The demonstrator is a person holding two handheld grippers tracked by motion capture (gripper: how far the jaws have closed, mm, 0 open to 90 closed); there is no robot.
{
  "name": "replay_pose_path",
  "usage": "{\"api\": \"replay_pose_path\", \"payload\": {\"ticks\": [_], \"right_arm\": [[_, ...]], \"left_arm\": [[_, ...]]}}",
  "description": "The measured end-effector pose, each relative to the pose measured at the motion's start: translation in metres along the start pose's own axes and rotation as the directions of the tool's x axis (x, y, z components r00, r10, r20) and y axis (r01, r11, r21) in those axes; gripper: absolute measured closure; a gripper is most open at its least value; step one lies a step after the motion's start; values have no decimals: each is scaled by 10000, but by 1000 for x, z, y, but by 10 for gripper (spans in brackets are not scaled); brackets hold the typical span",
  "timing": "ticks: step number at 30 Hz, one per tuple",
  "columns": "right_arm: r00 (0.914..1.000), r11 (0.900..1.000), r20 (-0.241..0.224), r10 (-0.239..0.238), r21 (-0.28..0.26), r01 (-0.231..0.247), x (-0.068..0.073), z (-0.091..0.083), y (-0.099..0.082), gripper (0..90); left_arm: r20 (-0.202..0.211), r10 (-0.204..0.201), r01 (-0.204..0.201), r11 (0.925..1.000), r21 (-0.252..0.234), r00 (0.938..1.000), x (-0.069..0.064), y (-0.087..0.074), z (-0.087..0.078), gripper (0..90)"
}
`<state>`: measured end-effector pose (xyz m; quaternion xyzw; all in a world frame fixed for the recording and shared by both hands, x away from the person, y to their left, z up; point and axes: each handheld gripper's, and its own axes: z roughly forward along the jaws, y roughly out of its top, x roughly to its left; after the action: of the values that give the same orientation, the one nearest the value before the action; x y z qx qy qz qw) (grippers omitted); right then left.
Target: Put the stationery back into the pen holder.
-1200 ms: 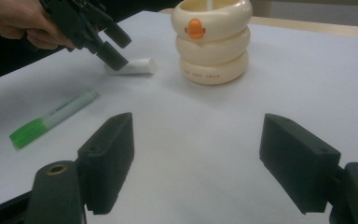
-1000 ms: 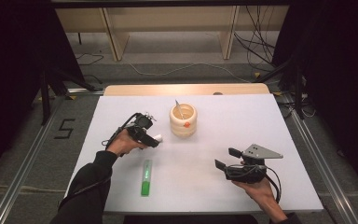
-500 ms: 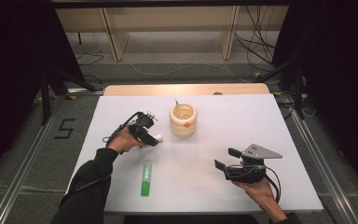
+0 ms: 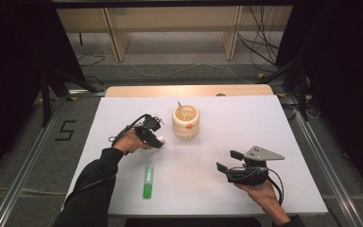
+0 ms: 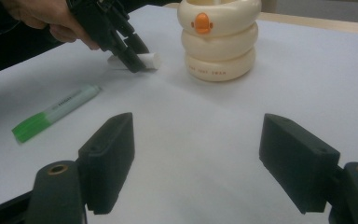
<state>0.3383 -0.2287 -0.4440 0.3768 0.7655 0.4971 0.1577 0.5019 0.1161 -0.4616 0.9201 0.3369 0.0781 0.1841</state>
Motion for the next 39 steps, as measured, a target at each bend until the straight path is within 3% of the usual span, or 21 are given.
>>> {"api": "replay_pose_path", "payload": {"ticks": [17,24,30,39], "right_arm": [[10000,10000,-65,-40,45,40,1,1,0,276],[10000,10000,-42,-75,47,75,1,1,1,276],[10000,10000,-15,-59,48,59,0,0,0,276],[9999,9999,-4,-100,65,100,1,1,0,276]], "left_arm": [[-91,304,-301,9990,338,9995,-1,4,3,661],[68,145,-147,9994,308,9999,2,2,-1,670],[-39,-389,387,9985,-396,9992,6,-2,-11,671],[-278,-1217,1152,9784,-1719,9922,14,-5,-27,671]]}}
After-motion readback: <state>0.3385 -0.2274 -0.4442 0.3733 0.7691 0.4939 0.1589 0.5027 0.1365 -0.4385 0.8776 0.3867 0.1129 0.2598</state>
